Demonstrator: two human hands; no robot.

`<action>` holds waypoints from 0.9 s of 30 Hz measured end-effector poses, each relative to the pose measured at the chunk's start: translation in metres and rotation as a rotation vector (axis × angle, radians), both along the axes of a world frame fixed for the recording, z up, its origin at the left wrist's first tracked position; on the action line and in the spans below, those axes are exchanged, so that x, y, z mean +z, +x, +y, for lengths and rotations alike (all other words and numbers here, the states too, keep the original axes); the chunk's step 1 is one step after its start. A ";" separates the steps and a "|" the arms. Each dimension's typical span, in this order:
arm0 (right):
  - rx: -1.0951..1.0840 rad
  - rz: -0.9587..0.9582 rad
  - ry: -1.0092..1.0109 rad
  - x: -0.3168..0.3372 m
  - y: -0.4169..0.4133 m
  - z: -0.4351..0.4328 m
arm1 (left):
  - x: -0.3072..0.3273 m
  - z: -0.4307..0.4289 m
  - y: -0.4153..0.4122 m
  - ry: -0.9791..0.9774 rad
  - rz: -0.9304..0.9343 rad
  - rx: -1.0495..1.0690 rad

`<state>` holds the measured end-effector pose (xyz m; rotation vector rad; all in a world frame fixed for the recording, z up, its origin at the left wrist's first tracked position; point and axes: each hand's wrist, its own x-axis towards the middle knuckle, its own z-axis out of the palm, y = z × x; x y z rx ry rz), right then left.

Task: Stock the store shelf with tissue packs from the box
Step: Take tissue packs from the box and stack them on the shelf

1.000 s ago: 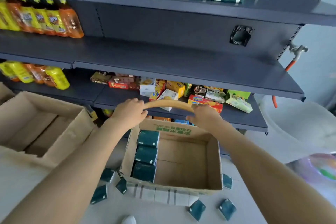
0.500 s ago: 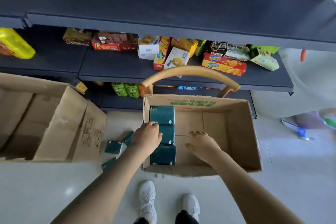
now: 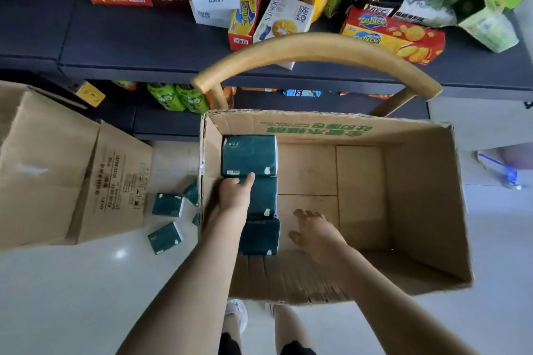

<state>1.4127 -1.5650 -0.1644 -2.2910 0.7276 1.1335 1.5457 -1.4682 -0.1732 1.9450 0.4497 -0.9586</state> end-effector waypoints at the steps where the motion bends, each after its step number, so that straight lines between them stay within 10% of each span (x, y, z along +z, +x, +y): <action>1: -0.027 -0.002 0.020 -0.006 -0.002 -0.001 | -0.004 -0.004 0.002 -0.066 0.097 0.168; 6: -0.134 0.001 0.091 -0.032 -0.015 -0.002 | -0.013 -0.016 0.012 -0.293 0.271 0.608; 27: -0.894 -0.112 0.422 -0.056 -0.001 0.043 | 0.009 0.006 0.007 -0.496 0.432 0.663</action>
